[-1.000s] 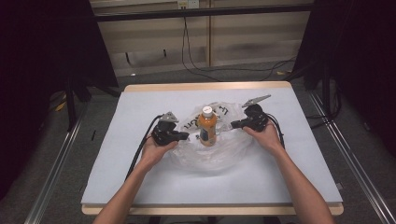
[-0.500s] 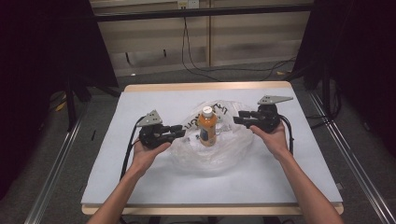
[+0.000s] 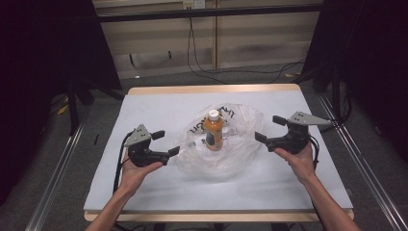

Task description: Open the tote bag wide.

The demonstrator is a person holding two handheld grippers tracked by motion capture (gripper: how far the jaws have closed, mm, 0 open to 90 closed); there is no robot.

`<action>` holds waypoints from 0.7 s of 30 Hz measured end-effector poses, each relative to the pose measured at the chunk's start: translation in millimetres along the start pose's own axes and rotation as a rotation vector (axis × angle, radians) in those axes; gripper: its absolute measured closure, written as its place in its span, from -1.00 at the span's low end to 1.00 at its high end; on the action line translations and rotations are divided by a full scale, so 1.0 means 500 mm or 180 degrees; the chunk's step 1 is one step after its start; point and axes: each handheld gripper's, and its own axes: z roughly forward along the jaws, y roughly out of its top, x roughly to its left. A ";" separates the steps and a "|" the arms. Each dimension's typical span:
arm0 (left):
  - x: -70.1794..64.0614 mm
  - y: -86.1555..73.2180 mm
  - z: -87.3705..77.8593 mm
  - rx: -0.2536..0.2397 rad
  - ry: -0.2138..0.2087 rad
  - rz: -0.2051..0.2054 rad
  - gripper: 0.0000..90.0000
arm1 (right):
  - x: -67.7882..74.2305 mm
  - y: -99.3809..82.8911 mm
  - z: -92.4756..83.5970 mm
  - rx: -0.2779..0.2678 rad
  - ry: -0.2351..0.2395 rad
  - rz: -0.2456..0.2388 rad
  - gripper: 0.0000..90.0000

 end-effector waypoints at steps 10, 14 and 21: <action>-0.020 -0.040 -0.054 -0.0151 0.0183 -0.0086 -0.86 | 0.020 -0.042 -0.096 -0.0080 -0.0103 0.0072 -0.94; -0.031 -0.063 -0.066 -0.0151 0.0188 -0.0054 -0.92 | 0.025 -0.072 -0.117 -0.0076 -0.0141 0.0105 -0.93; -0.031 -0.087 -0.091 -0.0192 0.0286 -0.0049 -0.95 | 0.033 -0.086 -0.124 -0.0037 -0.0287 0.0043 -0.94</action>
